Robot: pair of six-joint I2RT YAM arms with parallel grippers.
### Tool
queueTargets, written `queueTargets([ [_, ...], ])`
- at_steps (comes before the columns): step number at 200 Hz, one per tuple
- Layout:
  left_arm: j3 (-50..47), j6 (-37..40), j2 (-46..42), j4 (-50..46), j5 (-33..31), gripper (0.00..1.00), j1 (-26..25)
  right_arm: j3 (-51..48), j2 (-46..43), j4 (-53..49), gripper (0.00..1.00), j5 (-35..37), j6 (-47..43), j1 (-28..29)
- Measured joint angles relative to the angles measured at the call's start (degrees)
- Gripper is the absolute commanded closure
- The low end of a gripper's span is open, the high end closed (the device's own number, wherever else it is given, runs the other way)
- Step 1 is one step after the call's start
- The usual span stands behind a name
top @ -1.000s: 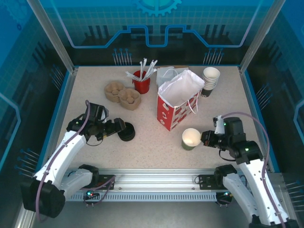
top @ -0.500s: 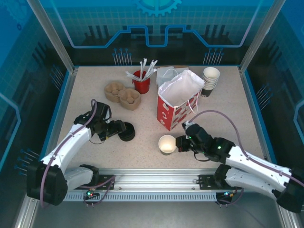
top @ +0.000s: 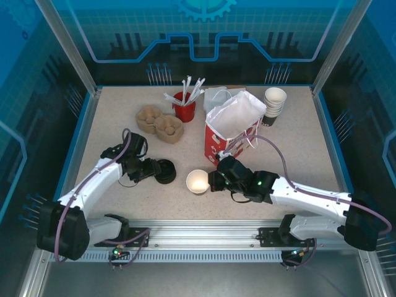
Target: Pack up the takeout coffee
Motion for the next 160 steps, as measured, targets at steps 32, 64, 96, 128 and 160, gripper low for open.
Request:
queueTargets([
  [32, 0.20, 0.04, 1.42, 0.00, -0.02, 0.52, -0.09, 1.38, 2.67, 1.20, 1.00, 0.13, 0.02, 0.00],
  [64, 1.09, 0.15, 1.77, 0.42, -0.28, 0.61, -0.37, 1.88, 4.50, 1.57, 1.00, 0.15, 0.07, 0.00],
  [96, 1.75, 0.02, 2.97, 0.92, -0.39, 0.65, -0.44, 1.88, 5.22, 2.21, 1.00, 0.13, 0.72, 0.00],
  [128, 1.84, -0.02, 4.33, 1.29, -0.42, 0.66, -0.81, 1.88, 6.05, 2.78, 1.00, 0.13, 1.55, 0.00],
  [160, 1.86, -0.02, 4.98, 1.51, -0.42, 0.70, -1.09, 1.88, 6.14, 2.86, 0.89, 0.17, 2.34, 0.00],
])
